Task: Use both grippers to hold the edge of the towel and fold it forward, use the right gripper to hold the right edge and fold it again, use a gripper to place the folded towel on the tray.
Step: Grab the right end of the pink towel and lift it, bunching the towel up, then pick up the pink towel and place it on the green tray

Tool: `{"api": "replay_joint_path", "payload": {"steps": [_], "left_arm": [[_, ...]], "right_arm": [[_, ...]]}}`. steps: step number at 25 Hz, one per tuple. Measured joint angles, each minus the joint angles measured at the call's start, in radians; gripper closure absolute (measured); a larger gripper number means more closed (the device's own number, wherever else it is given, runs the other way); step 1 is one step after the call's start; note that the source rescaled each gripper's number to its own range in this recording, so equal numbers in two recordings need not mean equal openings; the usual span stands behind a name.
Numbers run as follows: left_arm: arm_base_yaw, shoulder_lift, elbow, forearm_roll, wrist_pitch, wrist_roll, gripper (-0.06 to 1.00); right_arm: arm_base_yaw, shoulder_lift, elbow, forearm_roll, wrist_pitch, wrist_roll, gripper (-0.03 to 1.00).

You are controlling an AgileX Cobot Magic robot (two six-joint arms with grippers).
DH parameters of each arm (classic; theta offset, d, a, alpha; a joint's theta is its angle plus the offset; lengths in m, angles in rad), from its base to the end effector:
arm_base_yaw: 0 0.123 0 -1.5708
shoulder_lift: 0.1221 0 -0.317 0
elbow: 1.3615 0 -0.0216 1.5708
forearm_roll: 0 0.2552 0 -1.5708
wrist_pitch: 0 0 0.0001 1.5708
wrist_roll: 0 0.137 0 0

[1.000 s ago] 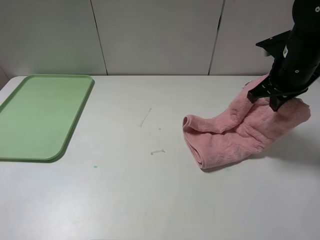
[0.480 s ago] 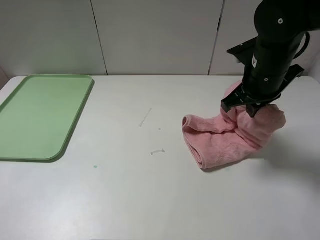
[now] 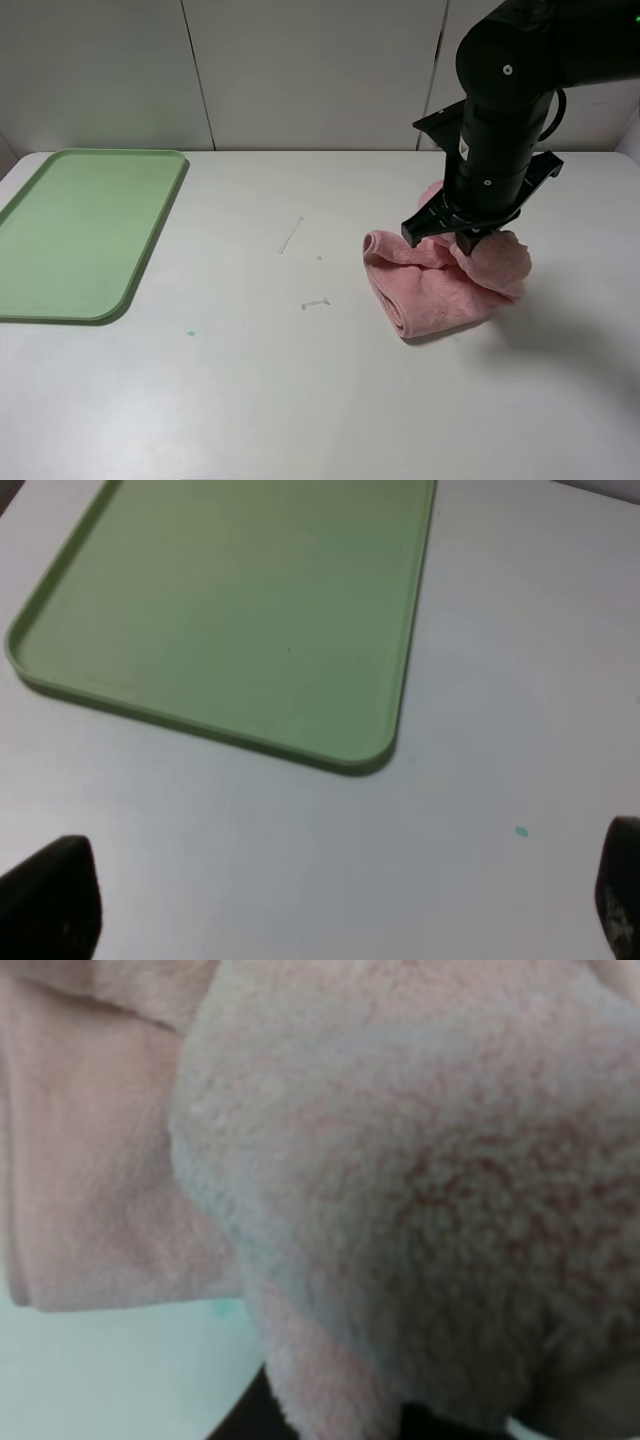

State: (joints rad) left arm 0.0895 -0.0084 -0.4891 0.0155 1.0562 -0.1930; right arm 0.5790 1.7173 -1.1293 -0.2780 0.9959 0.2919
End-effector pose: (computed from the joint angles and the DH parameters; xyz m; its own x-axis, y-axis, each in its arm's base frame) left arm 0.0077 0.0025 0.2555 -0.4259 -0.2233 -0.8768 -0.1830 0.9703 -0.1582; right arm 0.2939 0.1544 0.1923 -0.8963 -0.4261 -0.1226 -0.3952 0.8932 -0.2145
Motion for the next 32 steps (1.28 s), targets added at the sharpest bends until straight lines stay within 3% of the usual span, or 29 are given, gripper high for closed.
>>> {"api": "replay_joint_path", "payload": {"steps": [5, 6, 9, 10, 12, 16, 22, 32], "left_arm": [[0.0, 0.0, 0.0, 0.0, 0.0, 0.0, -0.05], [0.0, 0.0, 0.0, 0.0, 0.0, 0.0, -0.05], [0.0, 0.0, 0.0, 0.0, 0.0, 0.0, -0.05], [0.0, 0.0, 0.0, 0.0, 0.0, 0.0, -0.05], [0.0, 0.0, 0.0, 0.0, 0.0, 0.0, -0.05], [0.0, 0.0, 0.0, 0.0, 0.0, 0.0, -0.05], [0.0, 0.0, 0.0, 0.0, 0.0, 0.0, -0.05], [0.0, 0.0, 0.0, 0.0, 0.0, 0.0, -0.05]], "right_arm": [[0.002, 0.0, 0.0, 0.027, -0.002, 0.001, 0.83], [0.002, 0.0, 0.0, 0.031, -0.005, 0.001, 0.76], [0.002, 0.0, 0.0, 0.052, -0.043, 0.004, 0.23], [0.002, 0.0, 0.0, 0.061, -0.059, 0.004, 0.12], [0.002, 0.0, 0.0, 0.105, -0.086, 0.001, 0.03], [0.002, 0.0, 0.0, 0.179, -0.112, -0.031, -0.02], [0.002, 0.0, 0.0, 0.2, -0.087, -0.065, -0.03], [0.002, -0.165, 0.0, 0.248, 0.102, -0.165, -0.03]]}}
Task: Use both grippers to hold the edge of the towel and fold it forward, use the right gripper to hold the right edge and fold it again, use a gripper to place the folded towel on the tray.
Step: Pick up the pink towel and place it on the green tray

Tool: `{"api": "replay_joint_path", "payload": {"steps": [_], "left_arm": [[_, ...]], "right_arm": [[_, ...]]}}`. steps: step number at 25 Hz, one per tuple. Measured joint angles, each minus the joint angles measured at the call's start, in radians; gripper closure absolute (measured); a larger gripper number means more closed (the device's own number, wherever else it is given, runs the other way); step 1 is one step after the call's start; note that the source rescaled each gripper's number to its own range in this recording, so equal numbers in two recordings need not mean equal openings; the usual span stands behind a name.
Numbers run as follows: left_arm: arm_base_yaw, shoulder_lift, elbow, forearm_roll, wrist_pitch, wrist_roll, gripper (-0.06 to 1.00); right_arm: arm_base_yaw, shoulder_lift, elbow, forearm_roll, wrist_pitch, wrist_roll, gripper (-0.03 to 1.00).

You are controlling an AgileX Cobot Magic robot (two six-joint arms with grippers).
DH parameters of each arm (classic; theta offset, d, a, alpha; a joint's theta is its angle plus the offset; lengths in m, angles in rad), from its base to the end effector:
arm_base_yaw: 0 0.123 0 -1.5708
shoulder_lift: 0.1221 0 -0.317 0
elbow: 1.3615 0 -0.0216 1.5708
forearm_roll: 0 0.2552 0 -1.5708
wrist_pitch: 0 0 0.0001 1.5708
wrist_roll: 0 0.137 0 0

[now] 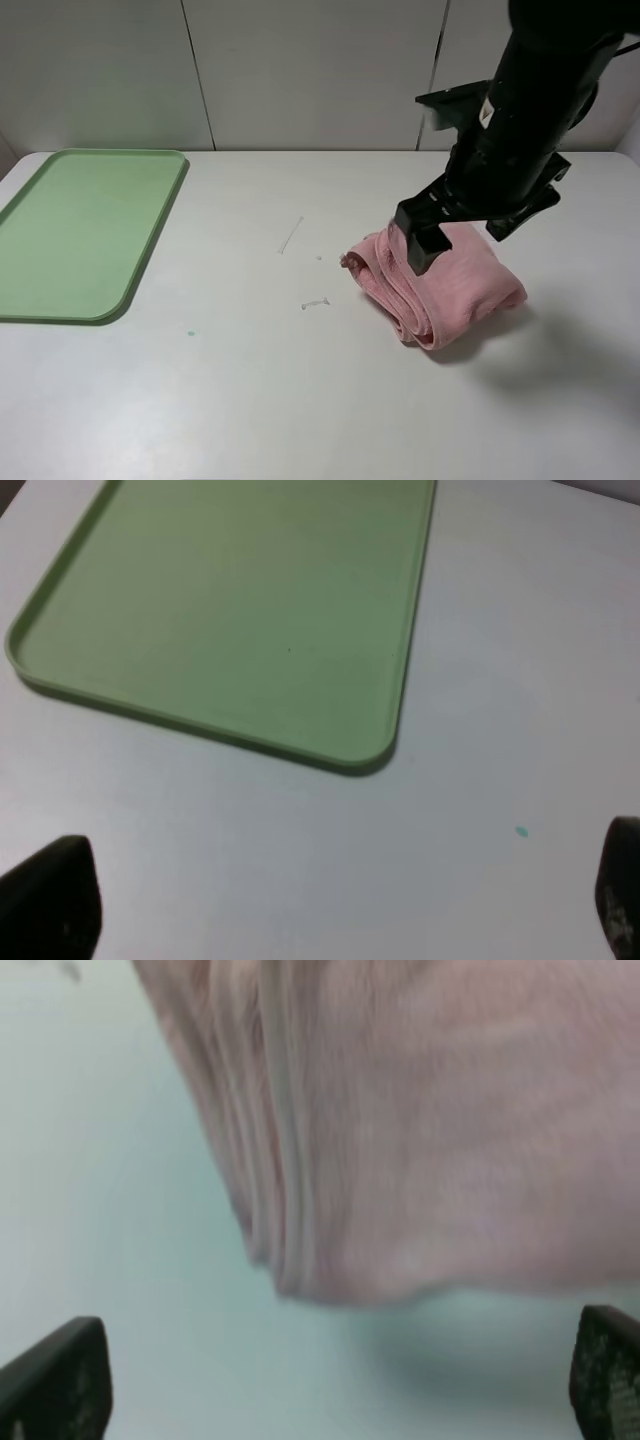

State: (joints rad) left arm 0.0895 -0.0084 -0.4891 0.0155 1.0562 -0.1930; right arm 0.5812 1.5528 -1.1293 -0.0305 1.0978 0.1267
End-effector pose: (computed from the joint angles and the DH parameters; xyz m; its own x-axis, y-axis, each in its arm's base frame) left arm 0.0077 0.0025 0.2555 -0.4259 -0.2233 -0.8768 -0.1830 0.9703 -0.1582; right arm 0.2524 0.1614 0.2388 -0.8842 -0.4462 -0.1386 -0.4491 0.8934 -0.0114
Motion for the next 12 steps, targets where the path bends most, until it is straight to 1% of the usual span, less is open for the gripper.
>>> {"api": "replay_joint_path", "payload": {"steps": [3, 4, 8, 12], "left_arm": [[0.0, 0.0, 0.0, 0.0, 0.0, 0.0, -0.05], [0.0, 0.0, 0.0, 0.0, 0.0, 0.0, -0.05], [0.0, 0.0, 0.0, 0.0, 0.0, 0.0, -0.05], [0.0, 0.0, 0.0, 0.0, 0.0, 0.0, -0.05]], "right_arm": [[0.0, -0.075, 0.0, 0.015, 0.087, -0.034, -0.03], [0.0, -0.097, 0.0, 0.017, 0.102, -0.042, -0.03], [0.0, -0.204, 0.025, 0.031, 0.112, -0.063, -0.03], [0.0, -0.316, 0.091, 0.046, 0.115, -0.067, -0.03]]}}
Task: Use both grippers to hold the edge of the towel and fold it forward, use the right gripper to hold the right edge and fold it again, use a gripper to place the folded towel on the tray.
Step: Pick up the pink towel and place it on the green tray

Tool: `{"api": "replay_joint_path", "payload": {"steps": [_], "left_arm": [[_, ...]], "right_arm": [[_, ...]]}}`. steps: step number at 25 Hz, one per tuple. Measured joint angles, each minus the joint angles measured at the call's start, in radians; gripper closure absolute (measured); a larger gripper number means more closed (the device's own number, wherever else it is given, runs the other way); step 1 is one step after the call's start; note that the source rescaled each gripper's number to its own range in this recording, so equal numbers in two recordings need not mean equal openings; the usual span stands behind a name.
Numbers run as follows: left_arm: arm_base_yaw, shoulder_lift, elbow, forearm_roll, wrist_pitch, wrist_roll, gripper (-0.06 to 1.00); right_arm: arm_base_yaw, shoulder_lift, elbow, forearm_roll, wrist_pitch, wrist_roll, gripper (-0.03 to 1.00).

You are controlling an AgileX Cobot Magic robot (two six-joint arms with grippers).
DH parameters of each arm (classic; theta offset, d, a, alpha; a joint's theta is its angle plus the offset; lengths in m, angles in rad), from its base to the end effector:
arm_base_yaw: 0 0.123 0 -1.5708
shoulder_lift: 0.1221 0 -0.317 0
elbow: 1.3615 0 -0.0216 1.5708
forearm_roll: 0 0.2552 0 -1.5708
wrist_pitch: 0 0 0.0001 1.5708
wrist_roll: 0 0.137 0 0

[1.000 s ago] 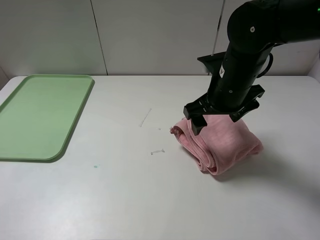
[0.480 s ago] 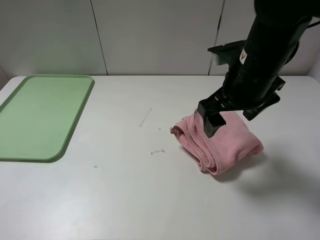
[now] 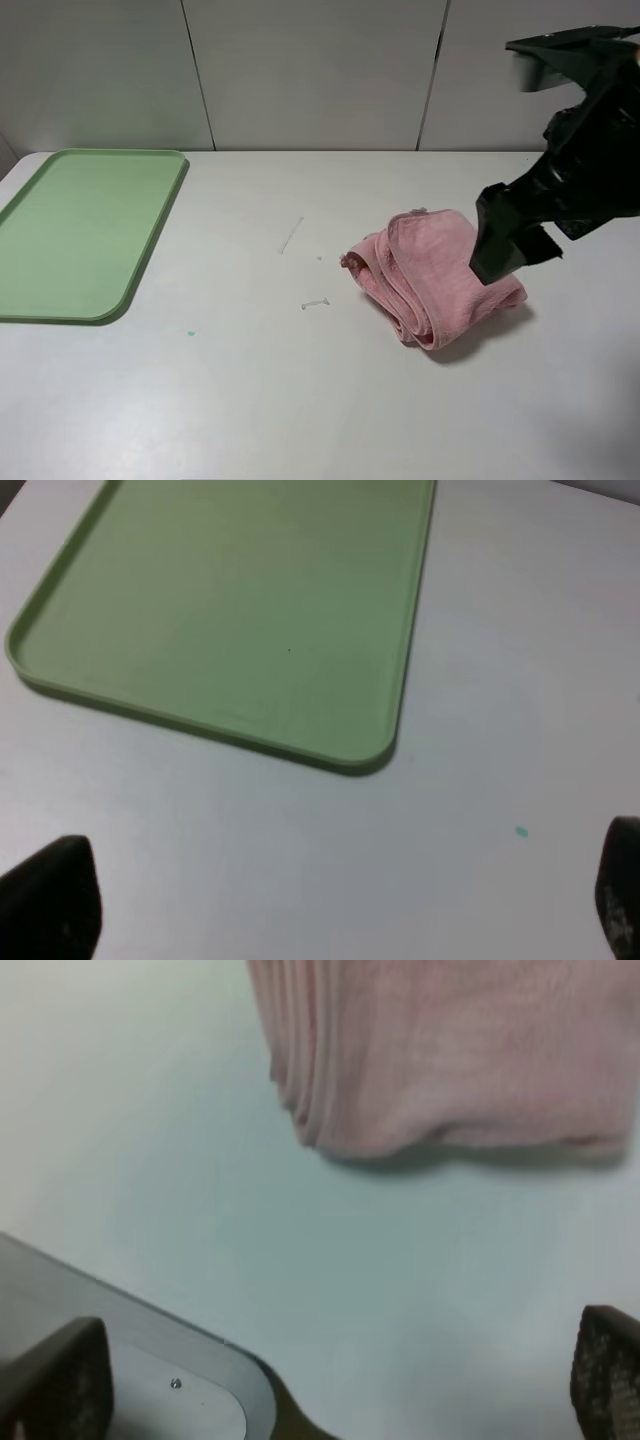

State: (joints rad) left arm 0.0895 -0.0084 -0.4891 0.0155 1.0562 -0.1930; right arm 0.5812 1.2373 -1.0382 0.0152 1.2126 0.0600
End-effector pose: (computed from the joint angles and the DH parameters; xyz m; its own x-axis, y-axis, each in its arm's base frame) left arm 0.0077 0.0025 0.2555 -0.4259 -0.2233 -0.8768 -0.1830 0.9703 -0.1582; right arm 0.1852 0.1240 0.2930 -0.8449 -0.4769 -0.2424 -0.4978 0.8668 0.0297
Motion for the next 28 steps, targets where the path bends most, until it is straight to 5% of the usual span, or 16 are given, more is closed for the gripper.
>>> {"api": "replay_joint_path", "payload": {"steps": [22, 28], "left_arm": [[0.0, 0.0, 0.0, 0.0, 0.0, 0.0, -0.05], [0.0, 0.0, 0.0, 0.0, 0.0, 0.0, -0.05]], "right_arm": [[-0.001, -0.65, 0.294, 0.005, 0.006, -0.003, -0.03], [-0.169, -0.817, 0.36, 0.004, 0.007, -0.003, -0.03]]}}
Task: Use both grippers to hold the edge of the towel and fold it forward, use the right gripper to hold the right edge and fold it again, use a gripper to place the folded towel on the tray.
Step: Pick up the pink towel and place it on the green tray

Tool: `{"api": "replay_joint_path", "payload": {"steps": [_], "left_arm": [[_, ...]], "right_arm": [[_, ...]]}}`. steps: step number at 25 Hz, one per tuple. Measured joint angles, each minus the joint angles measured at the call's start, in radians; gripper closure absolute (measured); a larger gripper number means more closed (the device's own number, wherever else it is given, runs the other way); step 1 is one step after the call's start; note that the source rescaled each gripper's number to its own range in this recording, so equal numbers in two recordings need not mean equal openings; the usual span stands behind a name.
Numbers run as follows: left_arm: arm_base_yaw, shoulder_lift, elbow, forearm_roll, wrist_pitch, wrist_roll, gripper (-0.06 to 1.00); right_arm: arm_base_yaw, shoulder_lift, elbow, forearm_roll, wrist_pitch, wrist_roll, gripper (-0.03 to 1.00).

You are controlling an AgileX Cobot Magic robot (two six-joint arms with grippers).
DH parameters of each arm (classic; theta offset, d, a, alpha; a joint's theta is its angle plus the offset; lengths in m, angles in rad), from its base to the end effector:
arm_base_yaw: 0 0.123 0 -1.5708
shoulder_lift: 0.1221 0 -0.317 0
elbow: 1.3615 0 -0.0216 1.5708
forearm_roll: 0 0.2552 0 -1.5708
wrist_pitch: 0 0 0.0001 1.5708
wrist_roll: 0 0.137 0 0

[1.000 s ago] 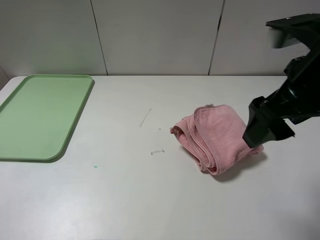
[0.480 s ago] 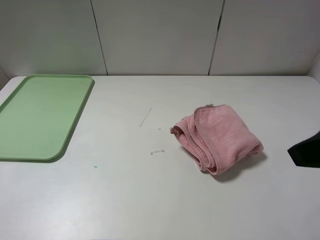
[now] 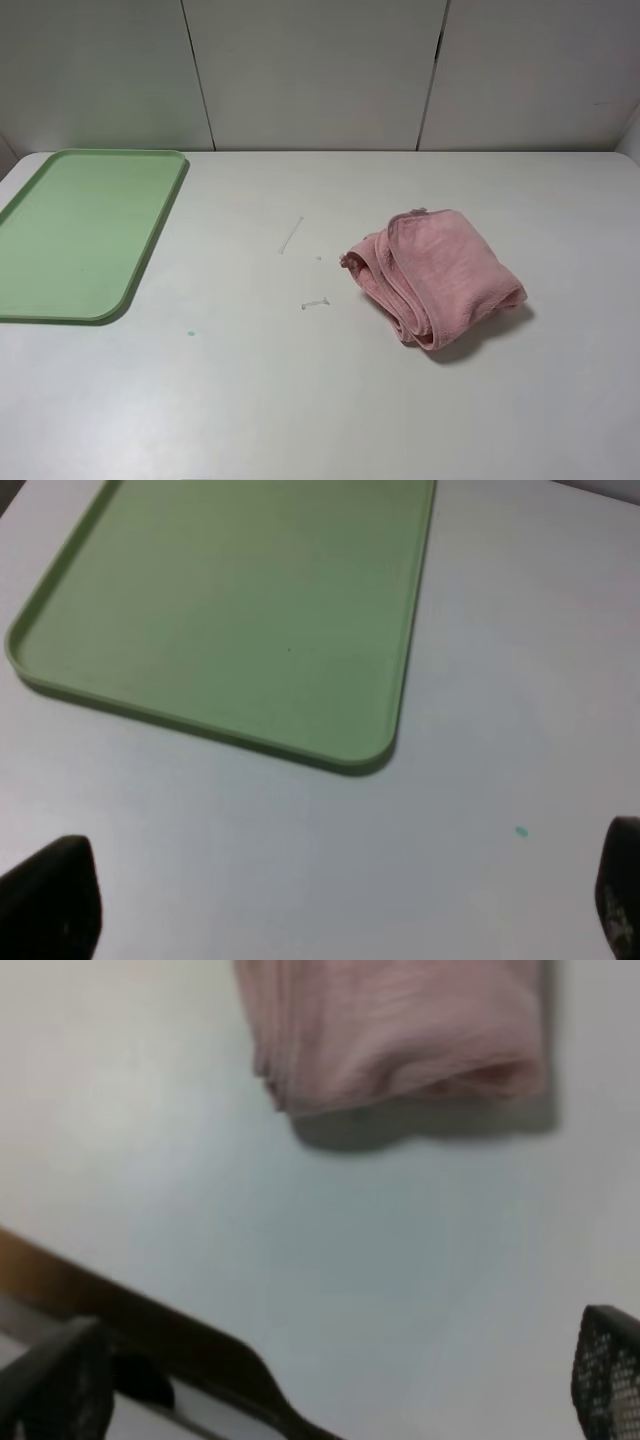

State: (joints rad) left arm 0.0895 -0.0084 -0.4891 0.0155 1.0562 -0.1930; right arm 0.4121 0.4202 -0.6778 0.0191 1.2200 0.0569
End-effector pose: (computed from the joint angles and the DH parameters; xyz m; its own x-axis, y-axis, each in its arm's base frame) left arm 0.0077 0.0025 0.2555 -0.4259 -0.2233 -0.8768 -0.1830 0.9703 -0.1582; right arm 0.0440 0.0219 0.2880 -0.7280 -0.2490 -0.6387 -0.3656 0.9292 0.0544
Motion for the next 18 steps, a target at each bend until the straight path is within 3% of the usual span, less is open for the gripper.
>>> {"api": "replay_joint_path", "payload": {"steps": [6, 11, 15, 18], "left_arm": [[0.0, 0.0, 0.0, 0.0, 0.0, 0.0, -0.05], [0.0, 0.0, 0.0, 0.0, 0.0, 0.0, -0.05], [0.0, 0.0, 0.0, 0.0, 0.0, 0.0, -0.05], [0.0, 0.0, 0.0, 0.0, 0.0, 0.0, -0.05]], "right_arm": [[-0.233, -0.156, 0.012, -0.011, -0.009, -0.022, -0.03], [-0.405, -0.302, 0.052, -0.011, -0.098, -0.029, -0.03], [-0.512, -0.411, 0.137, -0.007, -0.137, -0.03, -0.03], [-0.54, -0.424, 0.176, 0.013, -0.168, -0.03, -0.03]]}}
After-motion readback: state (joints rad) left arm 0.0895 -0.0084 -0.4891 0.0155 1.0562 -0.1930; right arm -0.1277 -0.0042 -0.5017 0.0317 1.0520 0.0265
